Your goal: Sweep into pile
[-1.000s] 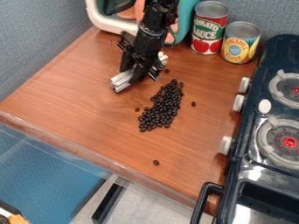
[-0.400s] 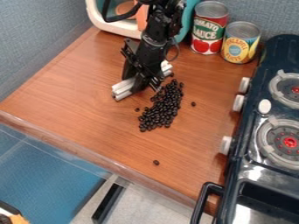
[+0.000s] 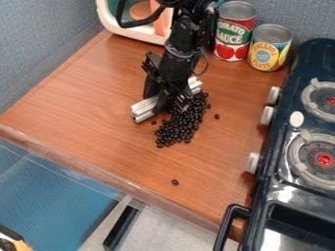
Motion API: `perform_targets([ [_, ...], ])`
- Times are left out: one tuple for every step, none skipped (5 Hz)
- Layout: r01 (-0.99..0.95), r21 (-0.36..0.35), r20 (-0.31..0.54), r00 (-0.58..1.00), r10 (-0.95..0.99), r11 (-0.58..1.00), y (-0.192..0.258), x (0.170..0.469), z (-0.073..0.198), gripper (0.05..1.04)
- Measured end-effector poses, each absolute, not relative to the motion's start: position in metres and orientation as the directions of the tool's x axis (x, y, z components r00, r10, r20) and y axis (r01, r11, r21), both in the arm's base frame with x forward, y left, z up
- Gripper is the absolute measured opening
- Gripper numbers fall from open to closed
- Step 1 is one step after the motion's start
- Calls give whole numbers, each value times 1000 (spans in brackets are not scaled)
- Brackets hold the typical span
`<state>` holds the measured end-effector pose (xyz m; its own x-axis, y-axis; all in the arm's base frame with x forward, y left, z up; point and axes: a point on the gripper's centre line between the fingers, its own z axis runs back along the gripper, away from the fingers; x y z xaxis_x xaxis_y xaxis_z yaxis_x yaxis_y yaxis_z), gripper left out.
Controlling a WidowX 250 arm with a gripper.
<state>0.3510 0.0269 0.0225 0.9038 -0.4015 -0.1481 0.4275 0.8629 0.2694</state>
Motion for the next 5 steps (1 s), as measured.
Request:
perform_targets([
  [423, 265, -145, 906, -398, 866, 25, 346, 21, 380],
  [403, 265, -133, 915, -381, 876, 24, 343, 20, 380],
  [320, 281, -88, 948, -307, 905, 24, 344, 25, 380],
  [209, 281, 58, 971, -234, 937, 20, 352, 72, 380],
  [119, 254, 167, 972, -165, 960, 18, 353, 121, 380],
])
